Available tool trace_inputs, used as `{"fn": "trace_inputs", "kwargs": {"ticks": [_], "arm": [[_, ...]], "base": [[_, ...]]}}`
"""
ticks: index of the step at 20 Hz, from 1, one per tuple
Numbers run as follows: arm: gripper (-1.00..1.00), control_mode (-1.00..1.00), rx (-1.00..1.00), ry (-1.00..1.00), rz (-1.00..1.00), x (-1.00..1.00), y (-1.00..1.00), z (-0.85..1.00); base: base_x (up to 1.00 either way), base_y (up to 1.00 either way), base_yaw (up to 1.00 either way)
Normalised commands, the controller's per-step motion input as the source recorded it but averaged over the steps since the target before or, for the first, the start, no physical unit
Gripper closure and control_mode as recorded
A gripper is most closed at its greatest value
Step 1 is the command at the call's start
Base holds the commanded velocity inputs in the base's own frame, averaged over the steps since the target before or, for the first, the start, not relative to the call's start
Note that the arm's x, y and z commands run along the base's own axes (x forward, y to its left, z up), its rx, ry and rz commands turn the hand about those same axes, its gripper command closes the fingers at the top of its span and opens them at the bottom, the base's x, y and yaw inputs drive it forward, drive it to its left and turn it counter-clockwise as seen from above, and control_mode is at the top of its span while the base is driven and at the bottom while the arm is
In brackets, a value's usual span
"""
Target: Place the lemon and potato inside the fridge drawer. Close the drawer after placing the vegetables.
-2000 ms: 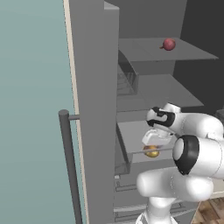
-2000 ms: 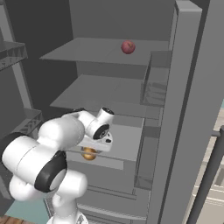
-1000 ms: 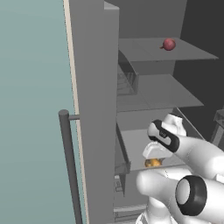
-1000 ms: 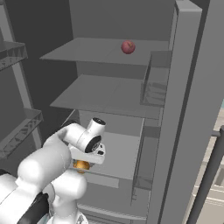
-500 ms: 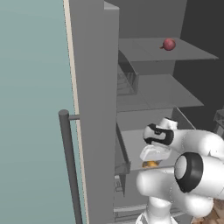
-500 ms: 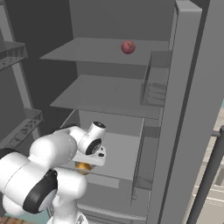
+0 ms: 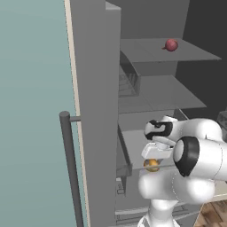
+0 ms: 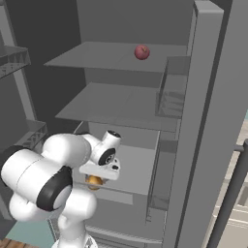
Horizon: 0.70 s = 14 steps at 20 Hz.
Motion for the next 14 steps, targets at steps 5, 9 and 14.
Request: {"fn": "trace_inputs", "kwargs": {"ticks": [5,9,14], "arm": [[-1.00,-1.00,0.00,0.00,0.00,0.00,0.00,0.16],[-1.00,-1.00,0.00,-0.01,0.00,0.00,0.00,0.44],[-1.00,-1.00,0.00,-0.09,0.00,0.00,0.00,0.65]], "base": [[0.00,0.00,0.00],[0.00,0.00,0.00],[0.00,0.00,0.00]]}}
